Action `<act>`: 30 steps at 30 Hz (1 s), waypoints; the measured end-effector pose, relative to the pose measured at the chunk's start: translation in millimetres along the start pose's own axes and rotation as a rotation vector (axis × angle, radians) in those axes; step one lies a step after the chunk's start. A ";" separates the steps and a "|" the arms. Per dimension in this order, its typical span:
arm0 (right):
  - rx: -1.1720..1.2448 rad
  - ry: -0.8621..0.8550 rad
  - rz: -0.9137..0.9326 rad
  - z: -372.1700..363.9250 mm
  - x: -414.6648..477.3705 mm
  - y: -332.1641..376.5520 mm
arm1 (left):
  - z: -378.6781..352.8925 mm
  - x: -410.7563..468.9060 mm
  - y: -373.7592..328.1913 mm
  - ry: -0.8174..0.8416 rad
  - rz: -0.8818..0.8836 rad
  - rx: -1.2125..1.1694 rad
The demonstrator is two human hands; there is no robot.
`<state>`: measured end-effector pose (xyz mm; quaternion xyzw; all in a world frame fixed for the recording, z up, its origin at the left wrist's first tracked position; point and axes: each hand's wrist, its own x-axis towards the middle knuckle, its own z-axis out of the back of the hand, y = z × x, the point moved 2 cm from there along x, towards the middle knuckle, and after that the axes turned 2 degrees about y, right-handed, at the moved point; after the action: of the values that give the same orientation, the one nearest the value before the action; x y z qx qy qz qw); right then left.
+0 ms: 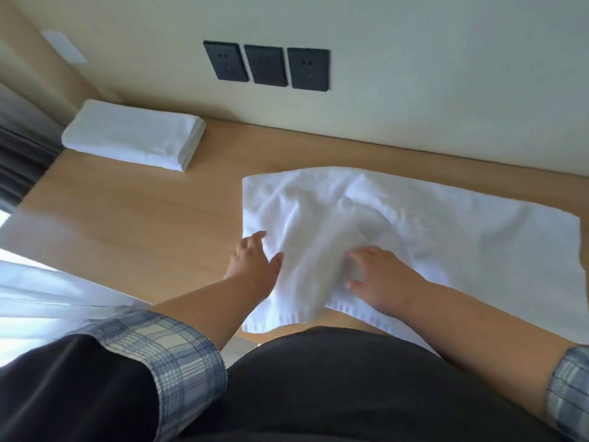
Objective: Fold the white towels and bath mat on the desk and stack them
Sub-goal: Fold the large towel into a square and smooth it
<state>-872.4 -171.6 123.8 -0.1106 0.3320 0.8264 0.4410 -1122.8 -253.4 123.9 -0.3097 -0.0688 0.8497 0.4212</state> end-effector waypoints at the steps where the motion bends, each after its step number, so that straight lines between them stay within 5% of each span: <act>1: -0.004 0.011 0.006 -5.0 7.7 14.0 | 4.5 13.1 16.6 0.037 0.072 -0.050; 8: -0.150 0.016 -0.095 -27.1 55.2 78.5 | 11.7 97.1 64.8 0.199 0.256 -0.617; 17: -0.035 0.099 -0.265 -38.1 71.8 100.8 | 12.6 89.8 55.8 0.672 -0.051 -0.652; 22: 0.041 -0.088 -0.216 -25.4 76.2 122.0 | 66.4 113.1 66.3 0.274 0.034 -0.646; 24: 0.018 -0.154 -0.173 -25.0 77.2 129.3 | 90.2 139.0 69.1 0.256 0.015 -0.643; 27: -0.072 0.043 -0.152 -42.2 82.2 137.1 | 107.5 166.3 87.4 0.443 0.074 -0.714; 30: -0.160 0.281 -0.173 -65.1 85.7 142.3 | 101.9 164.0 122.4 0.534 0.084 -0.438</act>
<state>-1044.1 -213.1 98.1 -0.2879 0.3127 0.7857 0.4495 -1339.1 -192.2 82.2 -0.6065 -0.1241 0.7204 0.3125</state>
